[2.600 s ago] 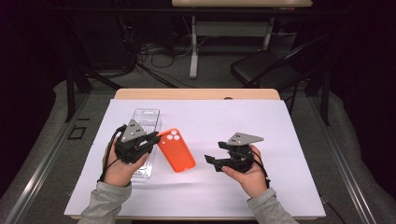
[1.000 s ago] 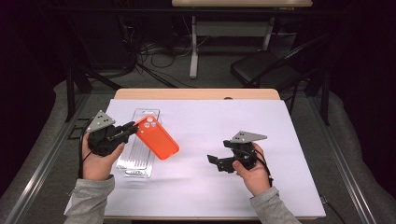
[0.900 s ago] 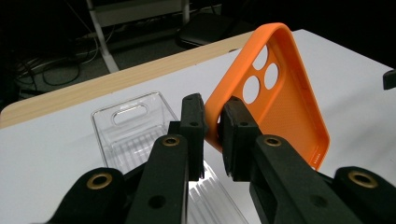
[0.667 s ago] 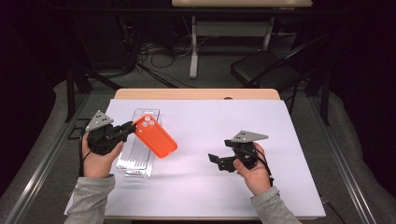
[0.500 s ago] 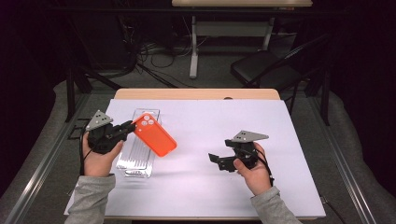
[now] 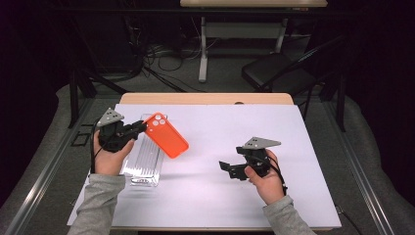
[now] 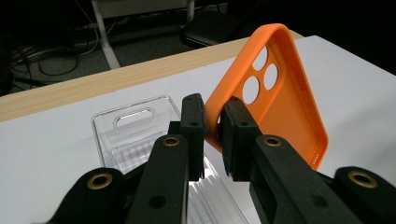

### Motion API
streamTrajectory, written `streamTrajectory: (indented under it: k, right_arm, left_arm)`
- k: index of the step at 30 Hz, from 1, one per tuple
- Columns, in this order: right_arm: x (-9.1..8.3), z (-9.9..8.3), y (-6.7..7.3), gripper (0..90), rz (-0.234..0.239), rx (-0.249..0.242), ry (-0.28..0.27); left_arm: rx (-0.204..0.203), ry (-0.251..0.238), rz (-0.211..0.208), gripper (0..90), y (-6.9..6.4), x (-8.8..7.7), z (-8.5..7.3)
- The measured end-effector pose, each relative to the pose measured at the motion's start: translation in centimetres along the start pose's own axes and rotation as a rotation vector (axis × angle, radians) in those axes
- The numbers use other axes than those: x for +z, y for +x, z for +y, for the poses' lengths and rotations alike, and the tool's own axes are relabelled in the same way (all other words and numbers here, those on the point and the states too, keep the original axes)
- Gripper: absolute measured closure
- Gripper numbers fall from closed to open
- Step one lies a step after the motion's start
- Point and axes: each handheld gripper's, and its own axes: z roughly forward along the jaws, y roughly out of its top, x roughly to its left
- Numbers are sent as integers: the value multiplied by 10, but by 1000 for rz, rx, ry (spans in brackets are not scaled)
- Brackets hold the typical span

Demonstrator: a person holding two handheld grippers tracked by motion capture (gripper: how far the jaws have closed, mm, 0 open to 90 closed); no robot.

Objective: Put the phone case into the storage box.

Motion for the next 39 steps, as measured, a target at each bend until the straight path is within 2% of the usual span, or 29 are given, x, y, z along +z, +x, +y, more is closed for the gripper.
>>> streamTrajectory:
  k: [4,8,19,27,34,39]
  right_arm:
    - [0,0,-1,148,-2,-4,9]
    - [0,0,-1,148,-3,-3,8]
    - [1,-1,-2,149,1,1,19]
    - [1,-1,-3,149,3,4,19]
    - [1,-1,-2,149,5,5,27]
    - [1,-2,-3,149,5,9,26]
  left_arm:
    - [-13,15,-6,806,7,6,5]
    - [-15,37,4,806,13,9,11]
    - [-31,73,7,805,25,12,32]
    - [-15,101,36,806,31,12,52]
    - [8,125,79,806,37,15,65]
    - [6,134,88,806,40,18,72]
